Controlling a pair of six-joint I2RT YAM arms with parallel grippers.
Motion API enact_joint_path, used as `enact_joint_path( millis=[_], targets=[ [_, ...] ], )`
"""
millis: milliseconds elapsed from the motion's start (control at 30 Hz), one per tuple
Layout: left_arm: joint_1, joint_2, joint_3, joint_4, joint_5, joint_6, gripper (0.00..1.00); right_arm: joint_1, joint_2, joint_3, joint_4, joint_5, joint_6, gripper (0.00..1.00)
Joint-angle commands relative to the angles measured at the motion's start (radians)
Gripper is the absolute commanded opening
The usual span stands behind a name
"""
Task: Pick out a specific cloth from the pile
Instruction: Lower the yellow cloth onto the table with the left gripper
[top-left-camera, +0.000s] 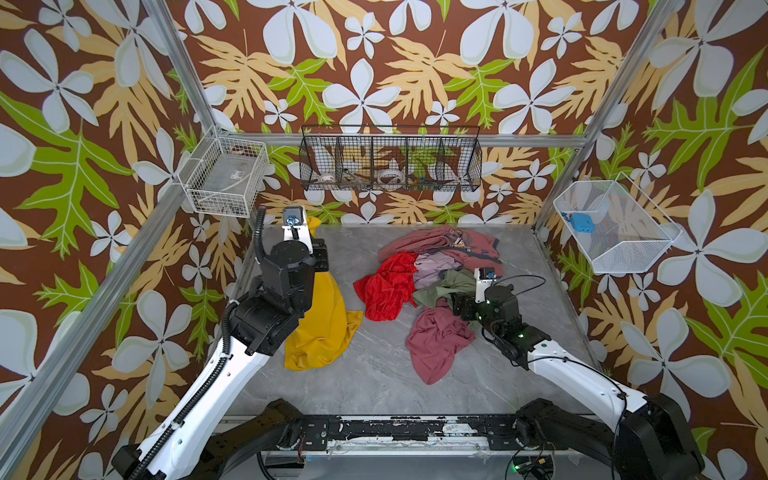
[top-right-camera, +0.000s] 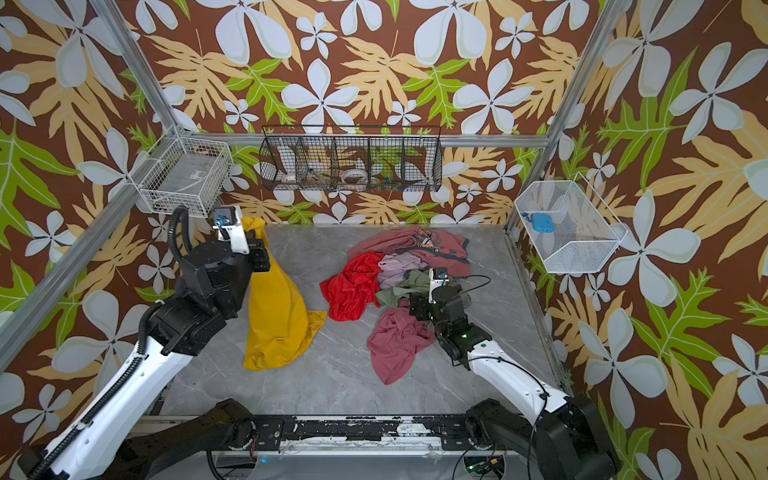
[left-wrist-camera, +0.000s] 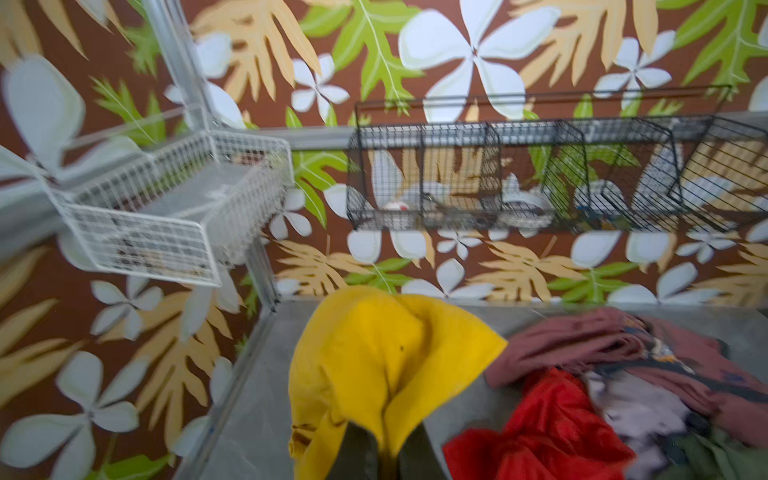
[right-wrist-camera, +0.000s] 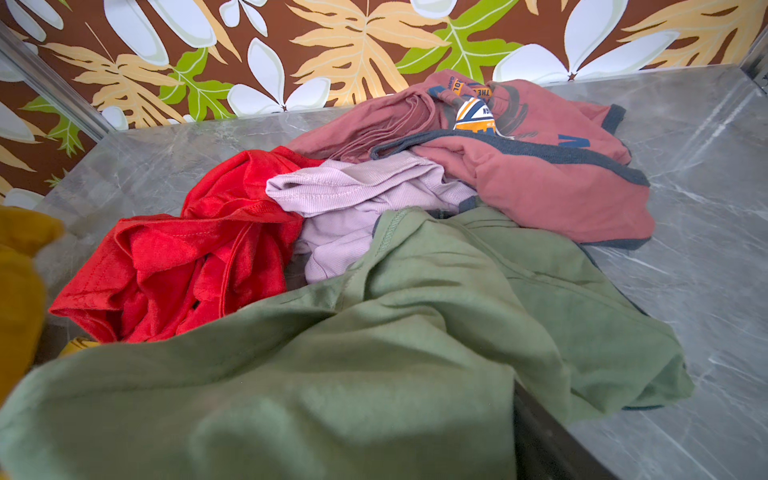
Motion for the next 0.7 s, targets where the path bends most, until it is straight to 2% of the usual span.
enact_joint_path(
  millis=[0,100,200,367,533,667],
  targets=[
    [-0.005,-0.034,-0.103,0.01,0.157,-0.256,0.0,0.0,-0.001,0.0,0.01,0.019,-0.01,0.83],
    [-0.007,-0.073,-0.215,0.009,0.236,-0.403,0.0,0.0,0.007,0.004,0.007,0.013,-0.012,0.83],
    [-0.009,-0.115,-0.298,-0.031,0.256,-0.522,0.0,0.0,0.013,0.003,0.001,0.007,-0.014,0.82],
    [-0.009,-0.185,-0.405,-0.176,0.18,-0.729,0.0,0.001,0.018,0.002,-0.006,0.001,-0.012,0.82],
    [-0.009,-0.21,-0.521,-0.288,0.154,-0.917,0.0,0.0,0.016,-0.001,-0.009,0.001,-0.014,0.82],
    [-0.009,-0.253,-0.579,-0.363,0.095,-1.016,0.0,0.0,0.018,0.008,-0.02,0.002,-0.027,0.82]
  ],
)
